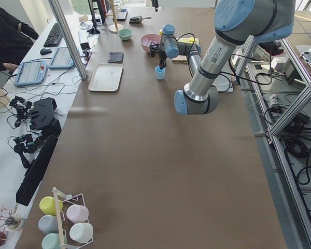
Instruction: Put ice and strawberries in cup
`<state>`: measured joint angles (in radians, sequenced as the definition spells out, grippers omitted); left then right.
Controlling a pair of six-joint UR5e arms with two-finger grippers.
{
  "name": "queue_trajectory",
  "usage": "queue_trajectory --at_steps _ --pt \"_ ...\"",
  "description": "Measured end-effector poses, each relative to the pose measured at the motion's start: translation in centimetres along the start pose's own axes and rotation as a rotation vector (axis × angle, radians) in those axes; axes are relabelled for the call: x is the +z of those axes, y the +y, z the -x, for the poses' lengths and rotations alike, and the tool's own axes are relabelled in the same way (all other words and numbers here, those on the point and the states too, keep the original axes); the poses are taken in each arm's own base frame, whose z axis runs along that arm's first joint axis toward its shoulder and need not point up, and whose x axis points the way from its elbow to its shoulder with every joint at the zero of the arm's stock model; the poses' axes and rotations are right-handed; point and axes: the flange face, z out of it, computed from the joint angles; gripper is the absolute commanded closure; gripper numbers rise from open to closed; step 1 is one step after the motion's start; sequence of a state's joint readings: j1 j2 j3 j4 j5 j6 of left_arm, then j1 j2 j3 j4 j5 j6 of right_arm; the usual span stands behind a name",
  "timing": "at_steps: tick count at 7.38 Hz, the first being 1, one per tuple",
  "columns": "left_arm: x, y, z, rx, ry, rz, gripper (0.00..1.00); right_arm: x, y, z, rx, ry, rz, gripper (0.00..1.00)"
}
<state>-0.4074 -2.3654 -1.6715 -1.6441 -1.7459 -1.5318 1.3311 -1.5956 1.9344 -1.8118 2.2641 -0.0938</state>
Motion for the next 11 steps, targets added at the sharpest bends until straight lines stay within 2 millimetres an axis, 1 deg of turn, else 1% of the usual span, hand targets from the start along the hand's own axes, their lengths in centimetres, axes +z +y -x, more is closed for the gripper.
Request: queue_trajectory --at_steps 2,3,4,5,6,7,8,9,10,11 --pt "-0.2 0.1 -0.1 0.007 0.006 0.000 0.03 0.0 0.2 -0.2 -0.004 0.000 0.000 0.00" --pt "-0.8 -0.3 0.1 0.017 0.009 -0.004 0.03 0.0 0.2 -0.3 -0.003 0.001 -0.001 0.00" --pt "-1.8 -1.8 1.4 0.055 -0.002 -0.015 0.03 -0.1 0.3 -0.4 -0.001 0.001 -0.002 0.00" --pt "-3.4 -4.9 4.6 0.115 -0.035 -0.011 0.03 -0.3 0.4 -0.6 0.005 0.002 -0.004 0.00" --pt "-5.8 -9.4 9.4 0.171 -0.069 0.011 0.03 -0.5 0.4 -1.0 0.013 0.003 -0.008 0.00" --pt "-8.6 -14.4 15.6 0.232 -0.096 0.029 0.03 -0.9 0.5 -1.4 0.021 0.005 -0.014 0.00" --pt "-10.9 -18.8 22.8 0.301 -0.124 0.053 0.03 -1.1 0.6 -2.0 0.028 0.009 -0.017 0.00" --pt "-13.1 -22.7 31.0 0.380 -0.150 0.086 0.03 -1.2 0.8 -2.7 0.039 0.017 -0.018 0.00" --pt "-15.2 -25.3 39.7 0.445 -0.175 0.112 0.03 -1.2 1.0 -3.8 0.058 0.021 -0.016 0.00" --pt "-17.0 -26.4 48.4 0.498 -0.205 0.137 0.03 -1.1 1.2 -4.6 0.073 0.024 -0.015 0.00"
